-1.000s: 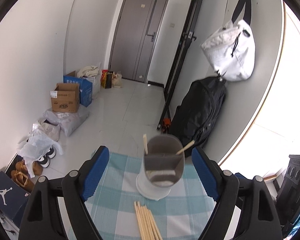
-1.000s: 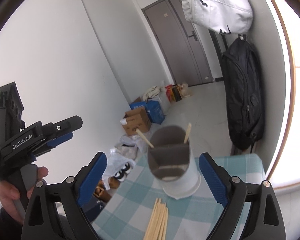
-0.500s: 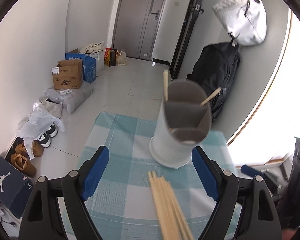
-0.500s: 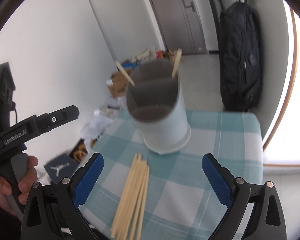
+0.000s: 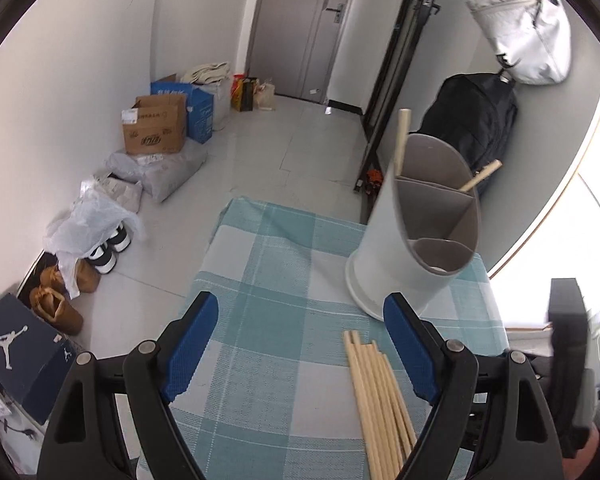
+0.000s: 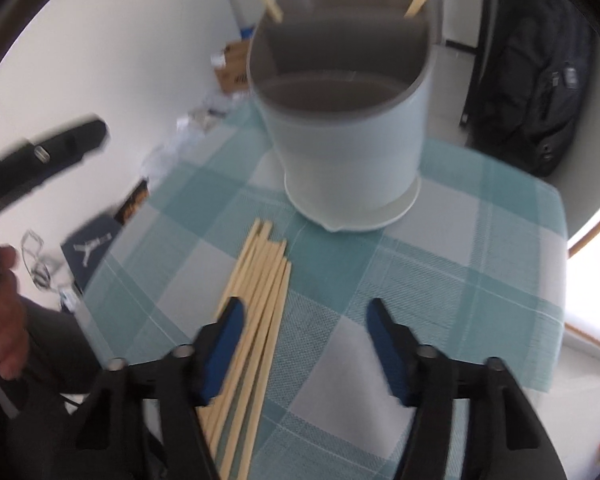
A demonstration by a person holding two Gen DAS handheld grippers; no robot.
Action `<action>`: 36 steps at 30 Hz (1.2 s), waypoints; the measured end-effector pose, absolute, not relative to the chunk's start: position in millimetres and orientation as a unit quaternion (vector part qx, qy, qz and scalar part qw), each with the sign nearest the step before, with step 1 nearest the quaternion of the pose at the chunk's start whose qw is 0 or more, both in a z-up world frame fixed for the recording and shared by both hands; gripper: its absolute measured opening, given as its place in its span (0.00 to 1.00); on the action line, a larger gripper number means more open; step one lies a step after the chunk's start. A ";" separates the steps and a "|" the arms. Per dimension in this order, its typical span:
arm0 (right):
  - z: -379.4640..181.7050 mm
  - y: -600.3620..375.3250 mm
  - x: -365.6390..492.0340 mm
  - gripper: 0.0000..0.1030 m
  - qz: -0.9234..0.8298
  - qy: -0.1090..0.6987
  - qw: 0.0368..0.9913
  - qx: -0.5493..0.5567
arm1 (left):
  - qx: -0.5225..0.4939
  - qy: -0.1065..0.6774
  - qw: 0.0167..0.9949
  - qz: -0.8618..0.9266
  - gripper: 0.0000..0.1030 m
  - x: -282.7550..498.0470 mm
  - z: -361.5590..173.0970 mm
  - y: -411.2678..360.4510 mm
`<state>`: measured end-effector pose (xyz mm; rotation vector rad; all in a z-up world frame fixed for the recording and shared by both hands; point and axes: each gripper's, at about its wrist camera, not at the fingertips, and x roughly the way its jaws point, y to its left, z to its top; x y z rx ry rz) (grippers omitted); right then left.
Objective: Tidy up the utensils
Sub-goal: 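Close the right gripper on one chopstick and lift it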
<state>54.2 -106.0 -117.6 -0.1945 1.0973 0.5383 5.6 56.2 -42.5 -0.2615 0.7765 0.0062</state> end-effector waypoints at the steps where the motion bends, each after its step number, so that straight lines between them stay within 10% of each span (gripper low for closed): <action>1: -122.8 -103.2 57.0 0.44 0.255 0.523 0.808 -0.093 | -0.128 0.378 0.917 0.005 0.79 6.6 -44.1 58.0; 36: -132.5 -48.0 67.8 0.04 0.200 0.551 0.784 -0.203 | -0.222 0.414 0.882 0.043 0.79 11.6 -56.5 109.1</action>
